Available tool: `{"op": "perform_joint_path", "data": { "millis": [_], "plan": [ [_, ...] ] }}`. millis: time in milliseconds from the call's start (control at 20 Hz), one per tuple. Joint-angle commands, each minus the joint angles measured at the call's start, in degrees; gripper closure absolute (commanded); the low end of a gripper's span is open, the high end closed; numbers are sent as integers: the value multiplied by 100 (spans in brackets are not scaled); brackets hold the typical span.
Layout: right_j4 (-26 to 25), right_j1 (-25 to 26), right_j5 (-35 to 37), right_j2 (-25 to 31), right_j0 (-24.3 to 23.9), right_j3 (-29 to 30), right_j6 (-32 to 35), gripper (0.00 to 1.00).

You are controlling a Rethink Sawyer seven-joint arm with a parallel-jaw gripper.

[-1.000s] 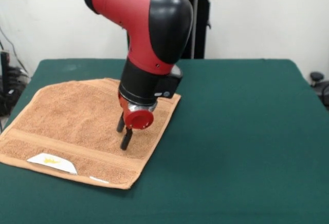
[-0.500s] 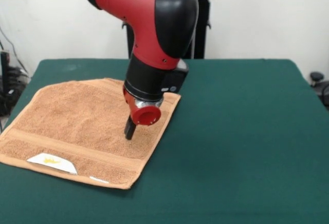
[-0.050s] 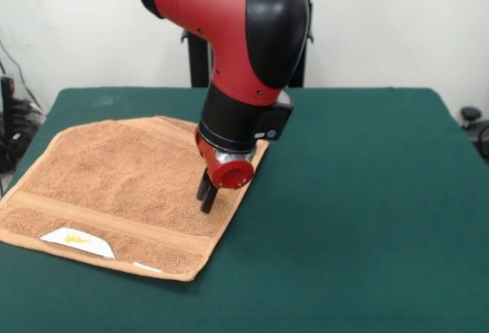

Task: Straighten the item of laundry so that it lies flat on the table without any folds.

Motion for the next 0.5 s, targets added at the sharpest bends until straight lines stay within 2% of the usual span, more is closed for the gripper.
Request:
{"op": "perform_joint_path", "data": {
  "millis": [50,250,500],
  "plan": [
    [-297,373,-336,587,191,-54,304,0],
    [-235,452,-134,566,164,-116,391,0],
    [-194,692,-359,620,21,-115,509,0]
  ]
}}
